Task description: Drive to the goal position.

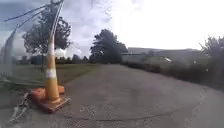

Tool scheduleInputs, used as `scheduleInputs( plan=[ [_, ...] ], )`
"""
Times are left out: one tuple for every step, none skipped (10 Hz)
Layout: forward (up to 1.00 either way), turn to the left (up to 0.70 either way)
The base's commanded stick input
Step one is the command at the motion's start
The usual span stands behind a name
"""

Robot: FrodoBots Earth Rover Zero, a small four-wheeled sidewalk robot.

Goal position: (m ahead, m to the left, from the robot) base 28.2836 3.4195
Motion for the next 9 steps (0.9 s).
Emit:
scheduleInputs(
  plan=[
    [0.7, 0.0],
    [0.7, 0.0],
    [0.7, 0.0],
    [0.7, 0.0],
    [0.7, 0.0],
    [0.7, 0.0],
    [0.7, 0.0],
    [0.7, 0.0],
    [0.7, 0.0]
  ],
)
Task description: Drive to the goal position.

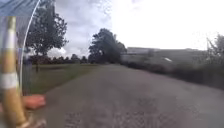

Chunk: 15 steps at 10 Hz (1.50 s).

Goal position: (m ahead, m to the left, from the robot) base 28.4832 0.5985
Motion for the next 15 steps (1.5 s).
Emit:
scheduleInputs(
  plan=[
    [0.7, 0.0],
    [0.7, 0.0],
    [0.7, 0.0],
    [0.7, 0.0],
    [0.7, 0.0],
    [0.7, 0.0],
    [0.7, 0.0],
    [0.7, 0.0],
    [0.7, 0.0],
    [0.7, 0.0],
    [0.7, 0.0],
    [0.7, 0.0],
    [0.7, 0.0],
    [0.7, 0.0],
    [0.7, 0.0]
  ],
)
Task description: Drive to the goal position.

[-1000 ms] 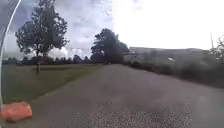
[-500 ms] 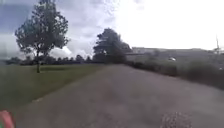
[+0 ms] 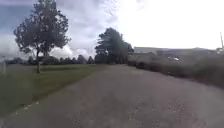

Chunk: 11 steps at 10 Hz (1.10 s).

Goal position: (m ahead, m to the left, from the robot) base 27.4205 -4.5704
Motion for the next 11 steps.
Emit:
scheduleInputs(
  plan=[
    [0.7, 0.0],
    [0.7, -0.05],
    [0.7, -0.1],
    [0.7, -0.15],
    [0.7, -0.19],
    [0.7, -0.23],
    [0.7, -0.25],
    [0.7, -0.25],
    [0.7, -0.23],
    [0.7, -0.21],
    [0.7, -0.19]
  ],
)
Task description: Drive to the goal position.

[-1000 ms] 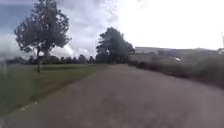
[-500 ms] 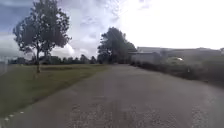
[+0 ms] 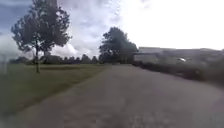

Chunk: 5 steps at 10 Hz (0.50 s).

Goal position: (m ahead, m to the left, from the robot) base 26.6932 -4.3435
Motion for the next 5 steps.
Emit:
scheduleInputs(
  plan=[
    [0.7, -0.03],
    [0.7, -0.01],
    [0.7, 0.0],
    [0.7, 0.0],
    [0.7, 0.0]
  ],
)
